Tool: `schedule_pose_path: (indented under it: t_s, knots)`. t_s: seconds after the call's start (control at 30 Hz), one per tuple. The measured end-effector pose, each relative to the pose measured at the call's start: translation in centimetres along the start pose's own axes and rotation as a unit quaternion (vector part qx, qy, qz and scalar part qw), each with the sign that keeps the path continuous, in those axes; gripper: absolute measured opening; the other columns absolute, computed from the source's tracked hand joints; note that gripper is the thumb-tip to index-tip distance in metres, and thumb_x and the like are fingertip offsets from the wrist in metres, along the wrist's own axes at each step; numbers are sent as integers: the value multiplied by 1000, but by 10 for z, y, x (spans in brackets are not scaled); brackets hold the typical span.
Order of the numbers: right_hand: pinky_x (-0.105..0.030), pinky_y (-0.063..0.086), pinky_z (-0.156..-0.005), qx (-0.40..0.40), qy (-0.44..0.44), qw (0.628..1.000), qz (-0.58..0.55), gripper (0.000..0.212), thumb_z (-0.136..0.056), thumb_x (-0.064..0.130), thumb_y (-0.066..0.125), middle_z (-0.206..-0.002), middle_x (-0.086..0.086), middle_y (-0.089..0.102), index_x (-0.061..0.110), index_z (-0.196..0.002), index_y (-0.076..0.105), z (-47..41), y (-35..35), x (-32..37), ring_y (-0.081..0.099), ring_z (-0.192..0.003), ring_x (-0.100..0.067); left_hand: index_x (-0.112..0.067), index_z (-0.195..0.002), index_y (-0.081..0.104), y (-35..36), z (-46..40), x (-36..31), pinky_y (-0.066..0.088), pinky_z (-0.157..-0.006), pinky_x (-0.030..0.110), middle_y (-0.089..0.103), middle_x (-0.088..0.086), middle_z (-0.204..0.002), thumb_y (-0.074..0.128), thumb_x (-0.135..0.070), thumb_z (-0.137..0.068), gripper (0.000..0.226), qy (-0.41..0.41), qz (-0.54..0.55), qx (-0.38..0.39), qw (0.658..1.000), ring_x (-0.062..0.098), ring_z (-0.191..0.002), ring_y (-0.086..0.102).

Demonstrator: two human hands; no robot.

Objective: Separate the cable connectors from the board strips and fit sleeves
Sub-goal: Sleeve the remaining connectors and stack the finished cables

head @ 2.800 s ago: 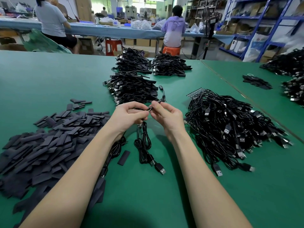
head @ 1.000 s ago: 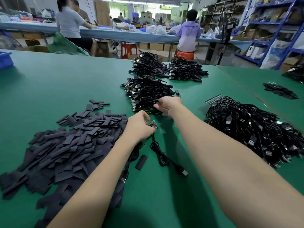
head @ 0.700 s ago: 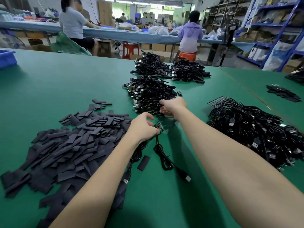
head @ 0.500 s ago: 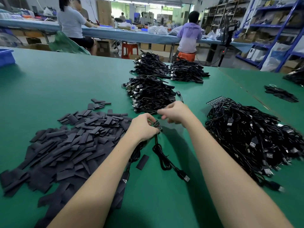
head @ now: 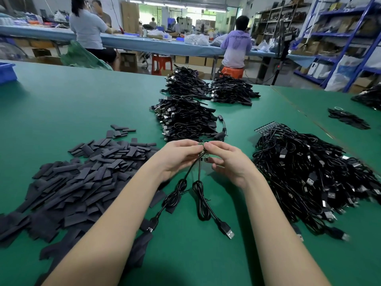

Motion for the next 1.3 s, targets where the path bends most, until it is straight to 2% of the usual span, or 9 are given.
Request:
schedule_pose_path:
  t_s: [0.13,0.3,0.43,0.57,0.77,0.93,1.07,1.2,1.3]
  knots:
    - [-16,54,-62,10,11,999,-48,25,-75,25,83,-77,8,72,16,-97,76,-3,1,-5,65,-63,-3,-12,-96,73,1,1,-4,52,-63,13,71,-3,-77,73,-10,-89,6,20,8,1,1000,3,-65,64]
    - [-10,53,-54,19,85,977,-194,4,-87,8,76,-73,2,73,7,-89,73,1,13,-17,65,-59,-3,-8,-92,78,5,4,1,57,-72,15,75,3,-84,76,-9,-75,17,-28,93,30,995,6,-71,67]
    - [-13,57,-55,49,132,938,-316,25,-69,11,84,-82,-4,69,6,-89,71,7,23,-19,63,-69,-9,-11,-85,78,11,4,6,58,-73,18,74,4,-81,75,-10,-74,11,-64,213,30,974,10,-70,68]
    - [-13,55,-54,42,74,974,-208,10,-71,21,85,-69,6,64,19,-79,79,7,11,-2,62,-64,-5,-12,-93,72,-7,1,9,53,-56,15,68,2,-76,75,-11,-88,6,-3,80,-82,993,6,-58,62]
    - [-12,47,-48,38,40,990,-131,18,-78,30,83,-59,12,63,25,-92,73,2,7,2,60,-61,-5,-25,-99,75,-23,7,-13,49,-77,11,73,-13,-92,75,-34,-88,14,106,-272,-209,934,0,-82,66]
    - [-15,51,-51,-50,36,997,-53,8,-89,20,77,-77,3,70,16,-95,72,-6,-6,-5,63,-56,-5,-16,-101,72,9,1,-4,52,-62,21,74,-1,-89,69,-26,-96,11,55,-71,-54,995,11,-74,68]
    - [-17,54,-54,-89,-6,995,38,20,-90,26,78,-90,-3,72,13,-105,71,0,-13,16,67,-58,-7,-14,-102,71,12,4,7,46,-58,20,68,5,-79,71,-15,-93,9,21,-22,-65,997,12,-66,60]
    - [-23,46,-59,-168,-144,928,300,17,-87,43,76,-83,6,75,27,-90,72,7,4,70,65,-69,-5,-12,-107,68,13,3,11,47,-52,16,67,3,-84,71,-12,-93,15,12,-14,-79,997,8,-61,60]
    - [-25,53,-72,-64,-149,867,470,10,-86,38,71,-82,10,76,30,-80,74,-7,67,80,68,-84,-8,-9,-106,67,15,2,13,46,-51,16,66,4,-81,68,-9,-93,13,13,-19,-80,997,8,-61,59]
Point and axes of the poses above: each hand's wrist, its own z-axis away from the middle knuckle, its own y-axis out of the palm, x = y × z, the point moved 8 cm from there along -z, towards the middle knuckle
